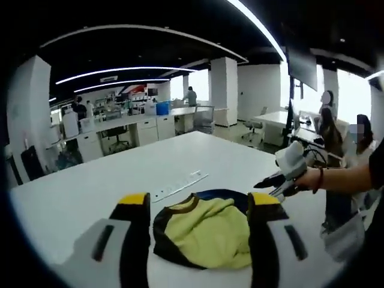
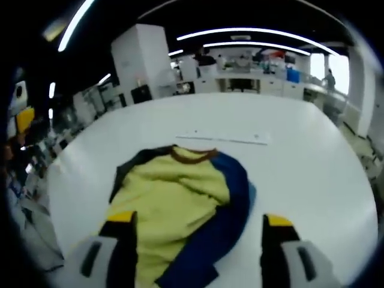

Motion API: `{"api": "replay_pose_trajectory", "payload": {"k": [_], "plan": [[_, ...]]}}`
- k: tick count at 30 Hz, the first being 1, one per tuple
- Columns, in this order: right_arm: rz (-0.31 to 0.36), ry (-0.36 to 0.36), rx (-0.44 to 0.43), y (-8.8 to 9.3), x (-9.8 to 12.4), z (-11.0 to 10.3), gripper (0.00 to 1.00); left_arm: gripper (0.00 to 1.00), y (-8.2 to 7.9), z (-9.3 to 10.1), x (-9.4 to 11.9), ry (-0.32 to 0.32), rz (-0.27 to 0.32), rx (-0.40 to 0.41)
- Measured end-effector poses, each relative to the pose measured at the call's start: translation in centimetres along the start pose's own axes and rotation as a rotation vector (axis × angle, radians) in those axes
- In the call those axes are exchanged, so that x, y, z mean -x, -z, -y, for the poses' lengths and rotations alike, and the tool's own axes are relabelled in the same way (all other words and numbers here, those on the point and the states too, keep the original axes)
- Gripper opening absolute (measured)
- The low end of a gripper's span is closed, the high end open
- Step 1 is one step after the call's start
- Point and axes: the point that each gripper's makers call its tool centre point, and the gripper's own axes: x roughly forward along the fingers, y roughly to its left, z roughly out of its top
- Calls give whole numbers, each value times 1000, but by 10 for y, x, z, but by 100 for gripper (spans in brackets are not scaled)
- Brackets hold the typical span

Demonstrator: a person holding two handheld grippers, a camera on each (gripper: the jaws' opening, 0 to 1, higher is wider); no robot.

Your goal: Fold the garment on the visible template until the final outline fits inside the template.

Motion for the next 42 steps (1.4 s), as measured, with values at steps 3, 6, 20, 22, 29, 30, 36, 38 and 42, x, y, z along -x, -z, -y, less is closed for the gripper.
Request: {"api": "replay_pose_trajectory", "payload": {"k": [3,6,20,22,29,30,36,38,42], "plan": [[-6,1,-8,6,1,2,83,57,22,-6,-7,-12,-45,41],[-12,6,-37,15,7,5,79,52,48,-13,-15,-35,-63,91],[27,3,-108,48,12,-15,56,36,145,-23,-43,-146,-105,125],[27,3,-125,53,5,-15,53,34,159,-23,-45,-158,-118,132],[35,19,-146,68,5,-28,39,30,189,-32,-48,-195,-131,221],[40,16,-148,70,5,-30,36,30,194,-32,-49,-191,-135,255],[53,42,-179,78,0,-37,17,26,209,-30,-56,-190,-150,314],[51,86,-208,81,-1,-33,7,16,217,-29,-57,-192,-180,324],[82,139,-280,83,-1,-33,0,3,225,-25,-60,-180,-210,382]]}}
